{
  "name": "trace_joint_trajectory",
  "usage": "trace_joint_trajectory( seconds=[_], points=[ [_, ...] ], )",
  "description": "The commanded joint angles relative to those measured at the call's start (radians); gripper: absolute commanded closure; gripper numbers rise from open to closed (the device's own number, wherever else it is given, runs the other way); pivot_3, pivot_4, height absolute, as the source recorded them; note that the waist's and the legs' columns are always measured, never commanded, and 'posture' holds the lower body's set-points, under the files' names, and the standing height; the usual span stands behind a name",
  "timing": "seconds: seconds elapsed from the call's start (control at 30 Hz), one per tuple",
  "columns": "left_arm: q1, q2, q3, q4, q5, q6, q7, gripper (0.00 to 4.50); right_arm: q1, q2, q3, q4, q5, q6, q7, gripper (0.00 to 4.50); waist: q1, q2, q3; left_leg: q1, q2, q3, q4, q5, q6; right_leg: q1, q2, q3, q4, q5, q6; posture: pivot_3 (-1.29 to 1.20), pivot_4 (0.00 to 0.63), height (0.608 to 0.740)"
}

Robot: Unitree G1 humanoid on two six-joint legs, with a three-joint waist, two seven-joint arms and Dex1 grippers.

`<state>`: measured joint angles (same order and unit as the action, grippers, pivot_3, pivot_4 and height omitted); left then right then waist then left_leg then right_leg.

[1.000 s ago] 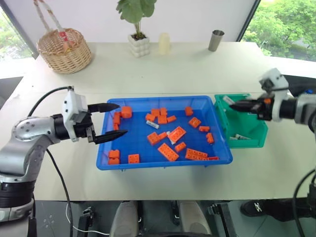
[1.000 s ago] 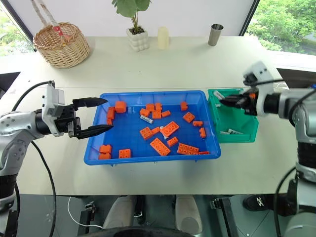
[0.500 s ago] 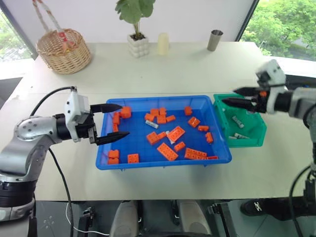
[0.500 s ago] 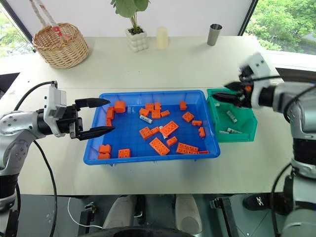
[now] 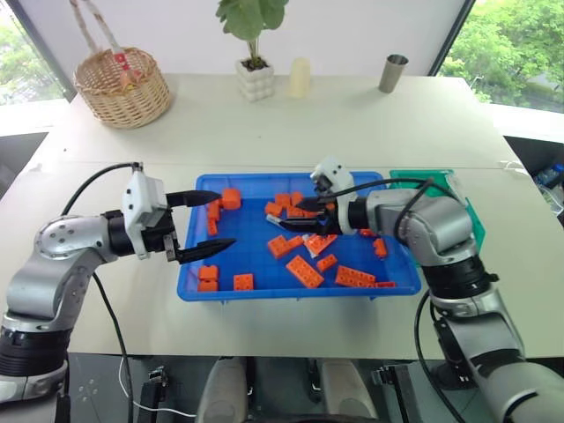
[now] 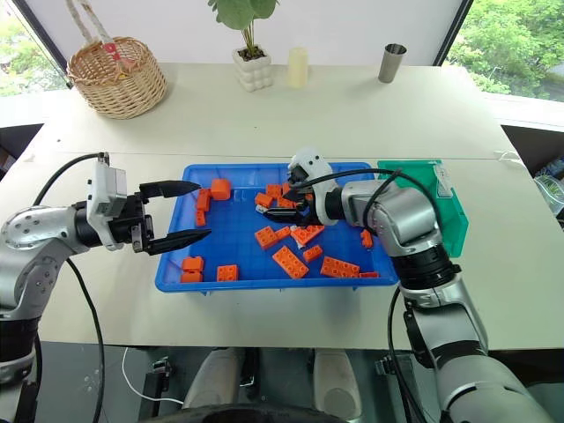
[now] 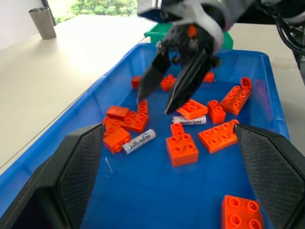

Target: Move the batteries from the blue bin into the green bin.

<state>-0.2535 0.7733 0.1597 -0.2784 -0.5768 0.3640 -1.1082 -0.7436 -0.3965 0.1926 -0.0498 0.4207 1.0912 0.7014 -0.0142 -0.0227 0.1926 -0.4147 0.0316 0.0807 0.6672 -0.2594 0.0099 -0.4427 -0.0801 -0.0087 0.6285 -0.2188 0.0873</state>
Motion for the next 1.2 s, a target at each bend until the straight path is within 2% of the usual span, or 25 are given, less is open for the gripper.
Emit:
trace_joint_trajectory(
  seconds=[0.03,0.43,0.6,0.7,0.87,0.9,1.1,1.2],
  points=[
    [0.0,0.004,0.01,-0.033,-0.003,-0.013,0.008,0.0,-0.01,0.031,0.02,0.021,-0.025,-0.053,-0.021,0.94,-0.002,0.0,0.0,0.0,0.0,0.0,0.0,0.0,0.0,0.0,0.001,0.0,0.0,0.0,0.0,0.0,0.15,0.736],
    [-0.004,0.009,0.011,-0.032,-0.009,-0.004,0.006,0.0,0.008,0.059,0.116,0.047,-0.097,-0.149,-0.013,0.94,-0.003,0.0,0.0,0.0,0.0,0.0,0.0,0.0,0.0,0.0,0.001,-0.001,0.001,0.0,0.0,0.0,0.15,0.736],
    [-0.014,0.007,0.008,-0.025,-0.009,-0.005,0.006,0.0,0.027,0.029,0.208,0.096,-0.194,-0.246,0.001,0.94,-0.003,0.0,0.0,0.0,0.0,0.0,0.0,0.0,0.0,0.0,0.001,-0.001,0.001,0.0,0.0,0.0,0.15,0.736],
    [-0.017,0.005,0.006,-0.021,-0.008,-0.008,0.004,0.0,0.037,0.019,0.24,0.123,-0.238,-0.306,0.015,1.72,-0.003,0.0,0.0,0.001,0.0,0.0,0.0,0.0,0.0,0.001,0.001,-0.001,0.0,0.0,0.0,0.0,0.15,0.736],
    [-0.017,0.002,0.004,-0.012,-0.006,-0.016,-0.006,0.0,0.032,0.015,0.216,0.096,-0.231,-0.3,0.04,4.2,-0.003,-0.001,0.0,0.005,0.0,0.0,0.0,0.0,0.0,0.004,0.001,-0.001,0.0,-0.001,-0.001,0.0,0.15,0.736],
    [-0.017,0.003,0.004,-0.009,-0.005,-0.018,-0.009,0.0,0.026,0.015,0.203,0.086,-0.224,-0.29,0.042,4.42,-0.002,-0.001,0.0,0.005,0.0,0.0,0.0,0.0,0.0,0.004,0.001,-0.001,0.0,-0.001,-0.002,0.0,0.15,0.736],
    [-0.034,-0.001,-0.008,0.022,0.006,-0.037,-0.026,0.0,-0.059,-0.004,-0.012,-0.016,-0.078,-0.095,0.052,4.42,0.0,0.0,0.0,0.004,0.001,0.0,0.0,0.0,0.0,0.003,0.0,-0.001,0.001,-0.001,-0.001,0.0,0.15,0.736],
    [-0.048,-0.006,-0.019,0.04,0.01,-0.048,-0.032,0.0,-0.093,-0.032,-0.068,-0.03,-0.038,-0.035,0.057,4.42,0.0,0.0,0.0,0.004,0.001,0.0,-0.001,0.0,0.0,0.002,0.0,-0.001,0.001,-0.001,-0.001,0.0,0.15,0.736]
  ],
)
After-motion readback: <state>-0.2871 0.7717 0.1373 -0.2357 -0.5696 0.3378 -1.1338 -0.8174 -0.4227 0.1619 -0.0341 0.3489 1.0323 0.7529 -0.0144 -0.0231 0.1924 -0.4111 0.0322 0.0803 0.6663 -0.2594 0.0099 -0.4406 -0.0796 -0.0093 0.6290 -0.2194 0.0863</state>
